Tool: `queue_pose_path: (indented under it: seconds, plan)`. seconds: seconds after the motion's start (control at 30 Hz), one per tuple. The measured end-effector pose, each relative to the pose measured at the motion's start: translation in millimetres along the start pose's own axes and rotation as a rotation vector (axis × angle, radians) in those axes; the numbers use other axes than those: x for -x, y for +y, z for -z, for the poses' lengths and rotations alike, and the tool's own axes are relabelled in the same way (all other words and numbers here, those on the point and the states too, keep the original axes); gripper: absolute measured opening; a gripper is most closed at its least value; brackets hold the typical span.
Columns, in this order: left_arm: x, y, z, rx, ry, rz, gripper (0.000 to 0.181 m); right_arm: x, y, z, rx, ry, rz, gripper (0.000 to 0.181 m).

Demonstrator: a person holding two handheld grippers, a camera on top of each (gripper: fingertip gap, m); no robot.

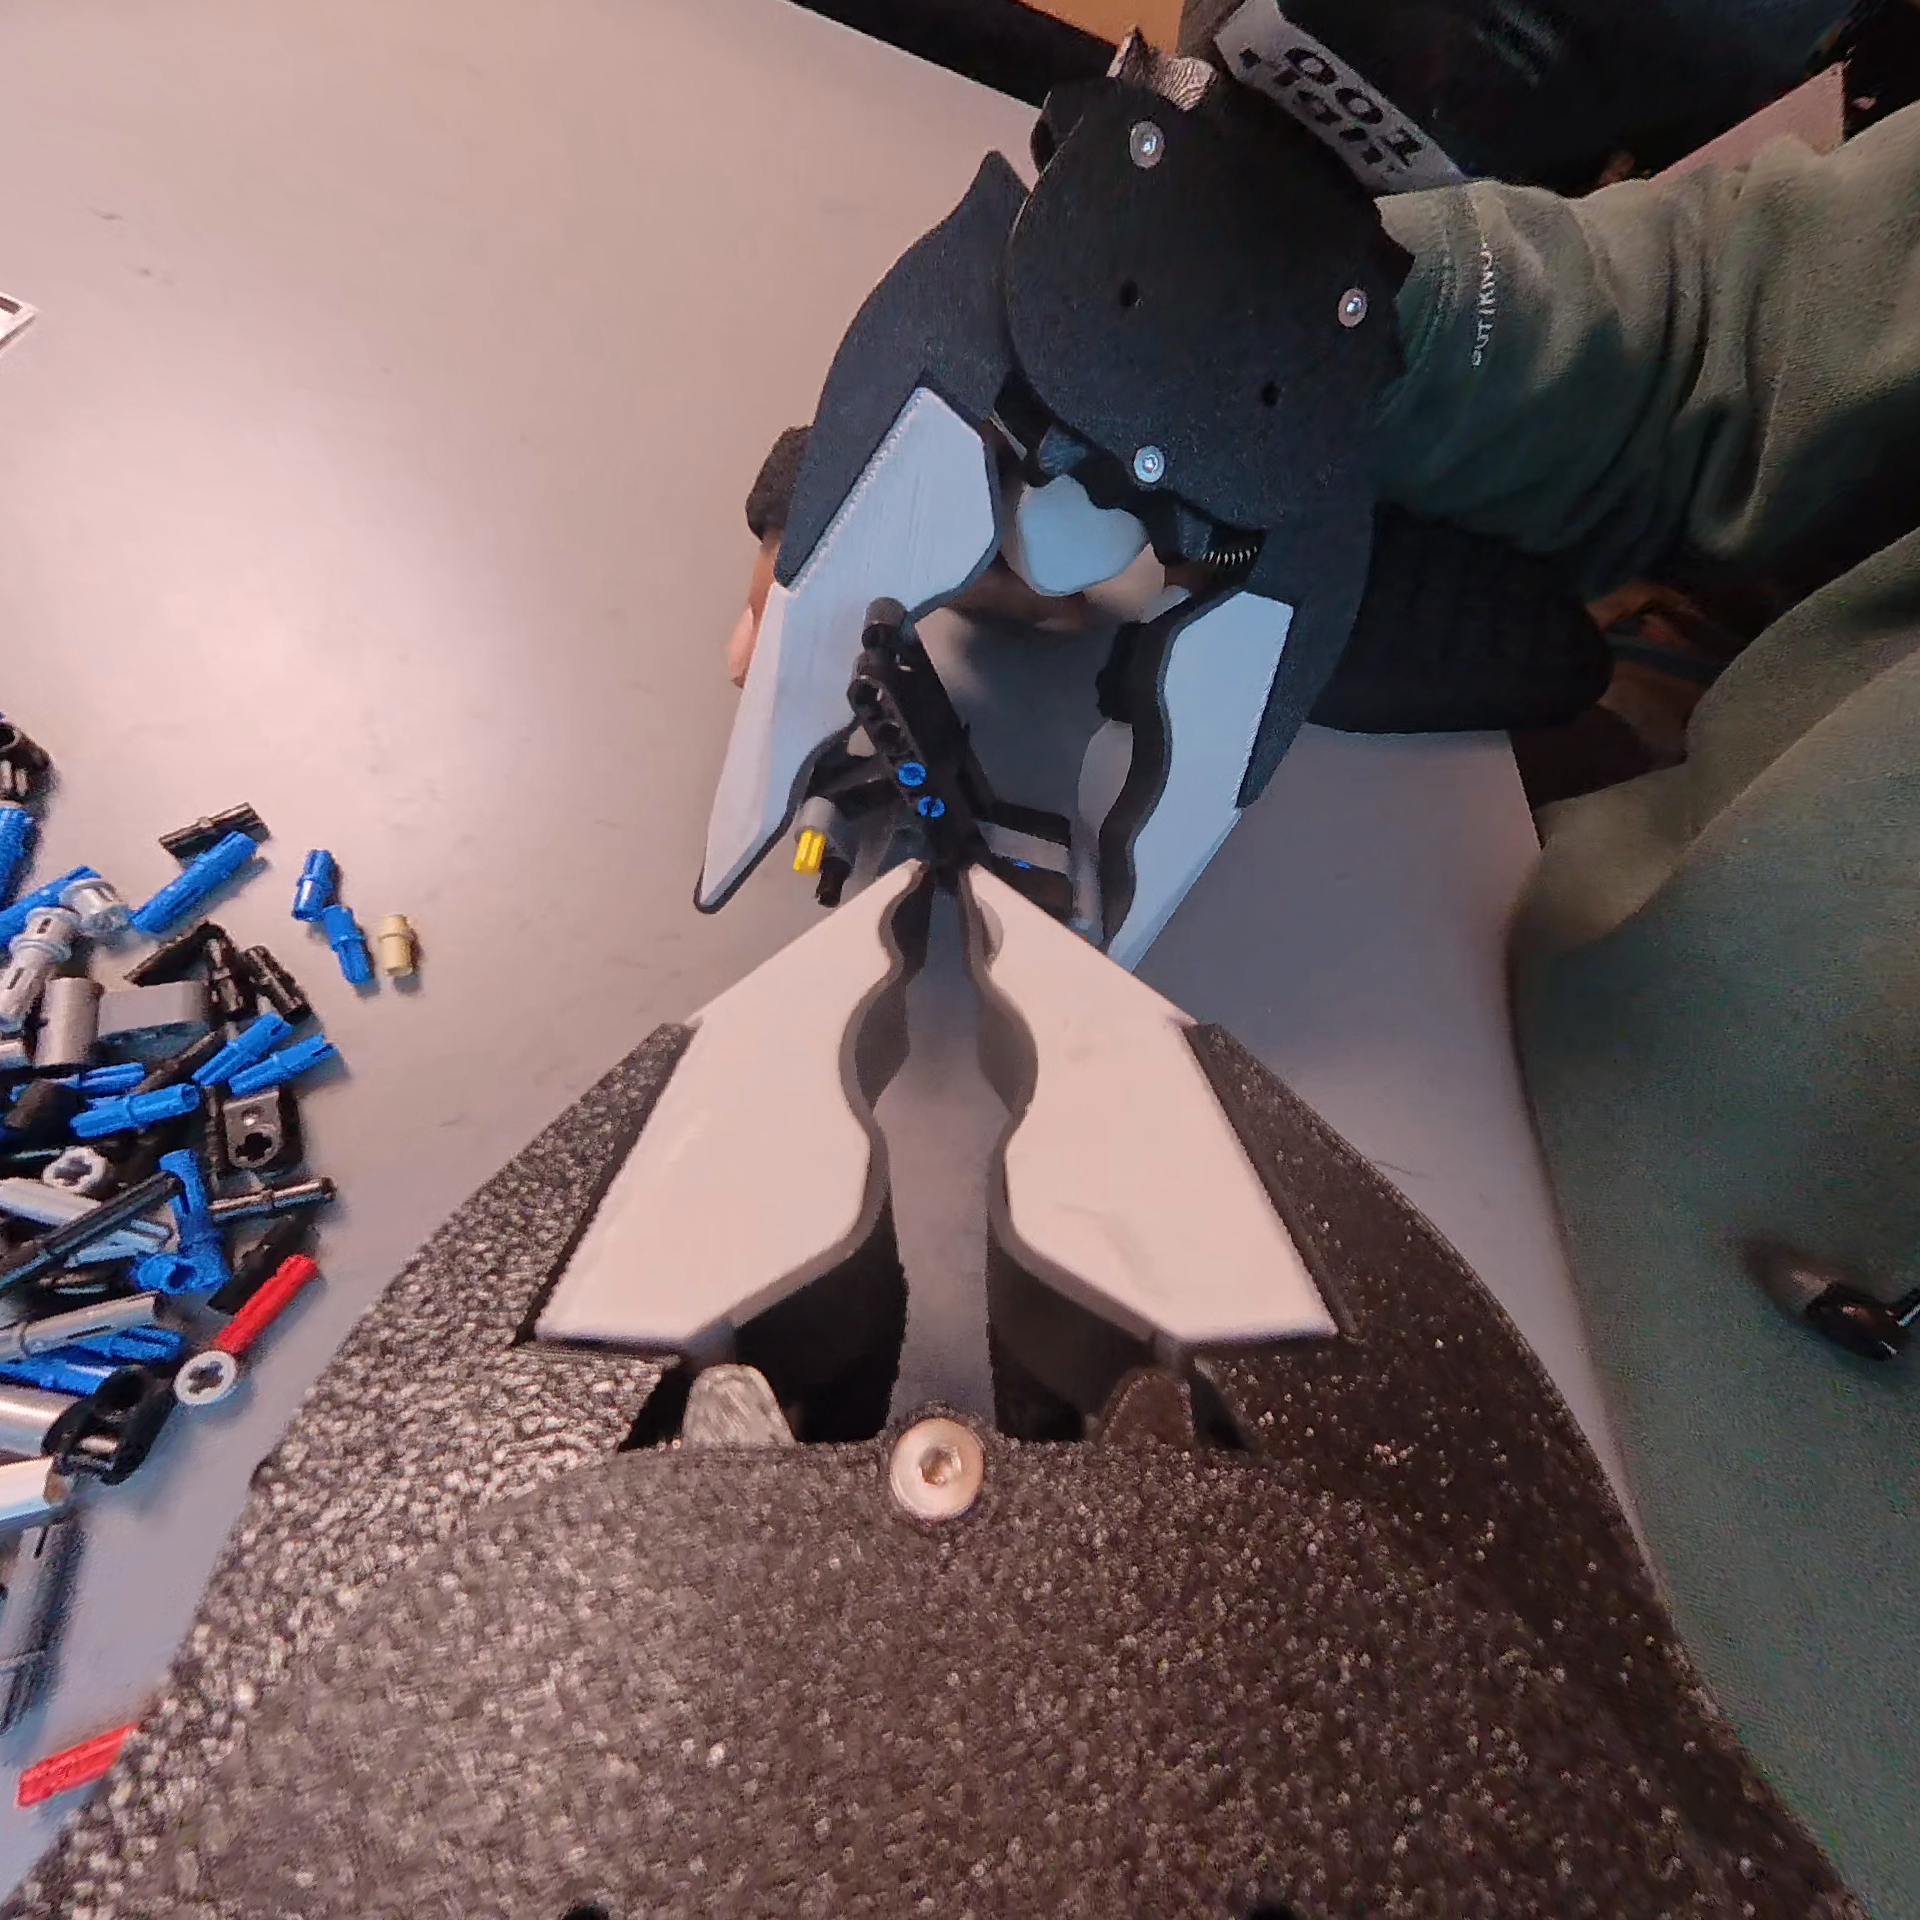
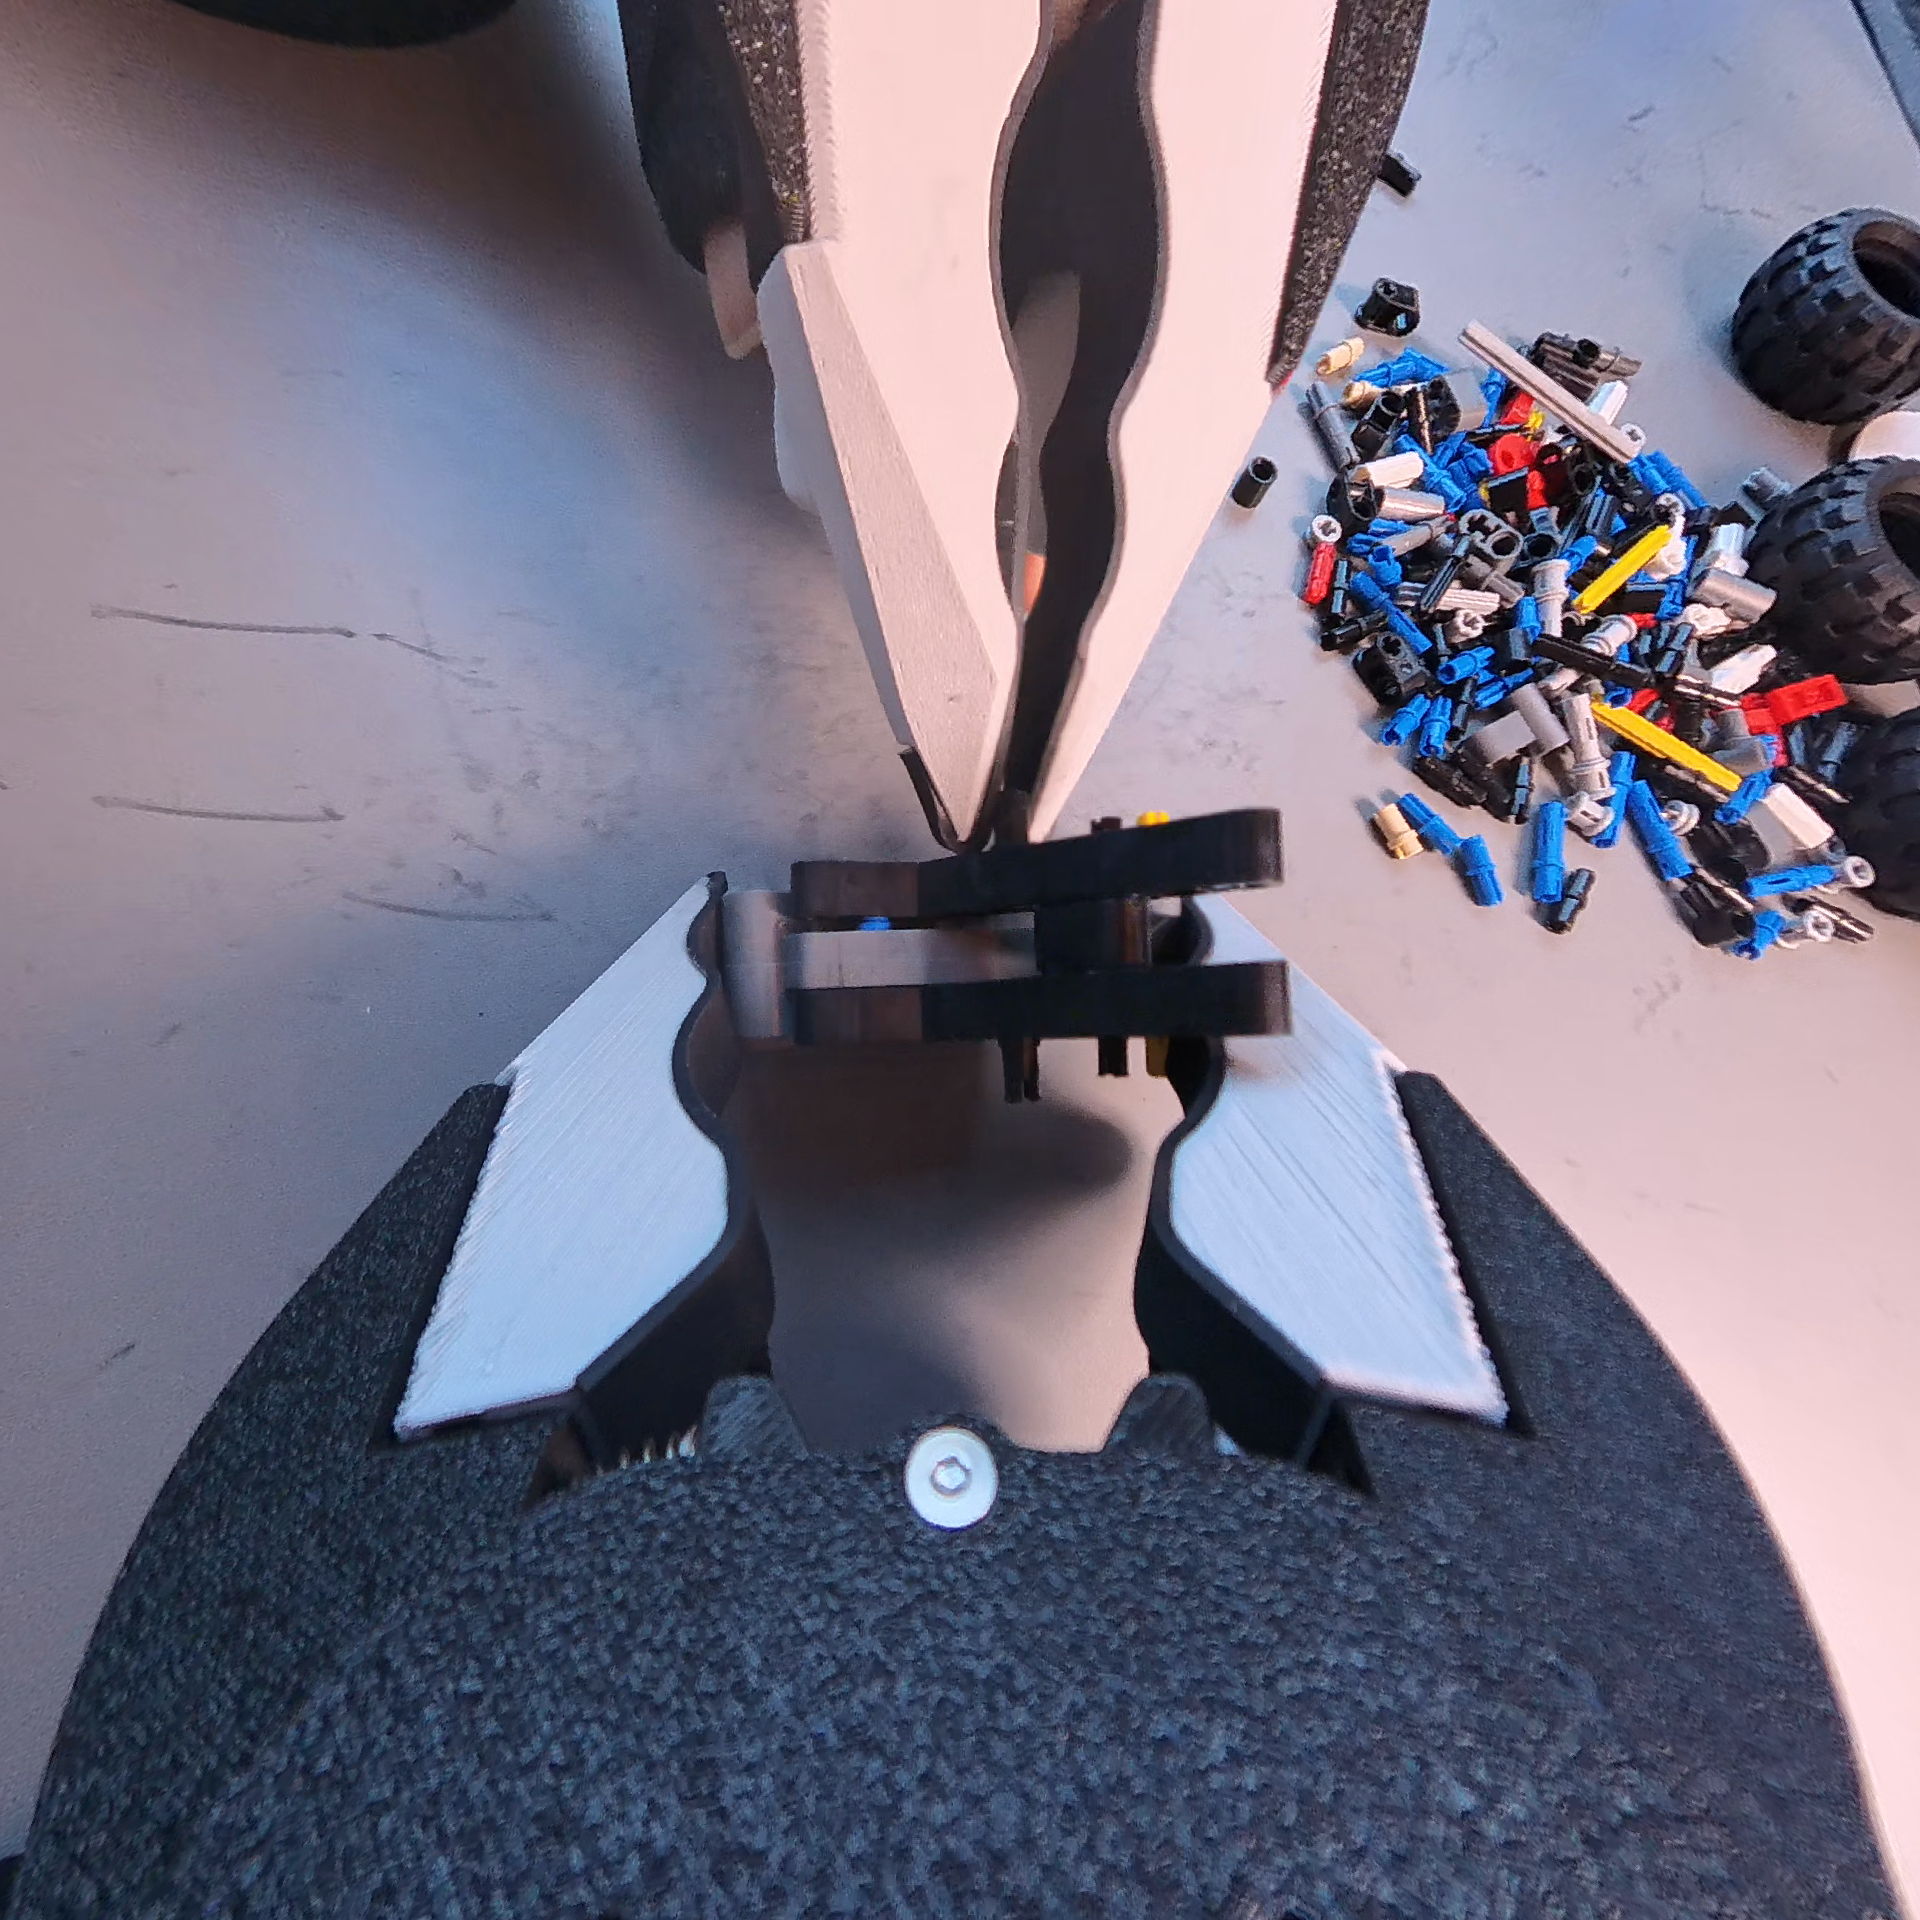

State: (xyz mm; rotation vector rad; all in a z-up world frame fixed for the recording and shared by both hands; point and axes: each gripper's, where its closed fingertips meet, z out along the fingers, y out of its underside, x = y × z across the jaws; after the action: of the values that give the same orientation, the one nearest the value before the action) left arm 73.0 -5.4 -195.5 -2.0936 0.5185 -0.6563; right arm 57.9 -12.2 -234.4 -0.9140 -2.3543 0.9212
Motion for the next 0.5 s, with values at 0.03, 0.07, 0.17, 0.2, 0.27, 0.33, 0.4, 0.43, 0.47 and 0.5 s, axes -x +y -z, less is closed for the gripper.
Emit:
queue_pose_path:
  seconds: [0.03,0.07,0.17,0.2,0.27,0.33,0.4,0.43,0.47,0.5]
  plan:
    - [-0.4,0.0,-0.1,-0.002,-0.001,-0.003,0.004,0.2,-0.1,0.1,0.000,0.000,0.002,0.083]
    - [-0.5,0.0,0.0,-0.004,-0.003,-0.005,0.004,0.4,-0.2,0.1,-0.001,-0.002,0.003,0.083]
    - [-3.1,-0.6,0.0,-0.011,0.008,-0.007,0.004,2.2,-0.9,-0.2,-0.002,-0.009,0.007,0.083]
    - [-3.5,-0.7,0.1,-0.011,0.011,-0.006,0.004,2.5,-0.8,-0.2,-0.001,-0.011,0.007,0.083]
    - [-4.9,-1.8,1.0,-0.019,0.029,0.010,0.008,2.9,-0.8,-0.3,0.003,-0.013,0.004,0.083]
    - [-8.0,-5.2,2.8,-0.039,0.054,0.030,0.011,4.1,-1.0,-0.5,0.011,-0.017,0.005,0.083]
    - [-5.3,-4.1,2.7,-0.033,0.037,0.031,0.005,5.2,-1.1,-0.8,0.021,-0.020,0.004,0.082]
    - [-4.7,-3.4,2.6,-0.030,0.034,0.028,0.004,5.4,-1.1,-0.8,0.024,-0.021,0.003,0.082]
    - [-5.1,-2.8,2.7,-0.027,0.037,0.031,0.004,6.0,-1.2,-0.8,0.022,-0.024,0.003,0.082]
    - [-5.5,-1.9,3.0,-0.020,0.040,0.032,0.004,7.1,-1.5,-0.7,0.018,-0.030,0.002,0.082]
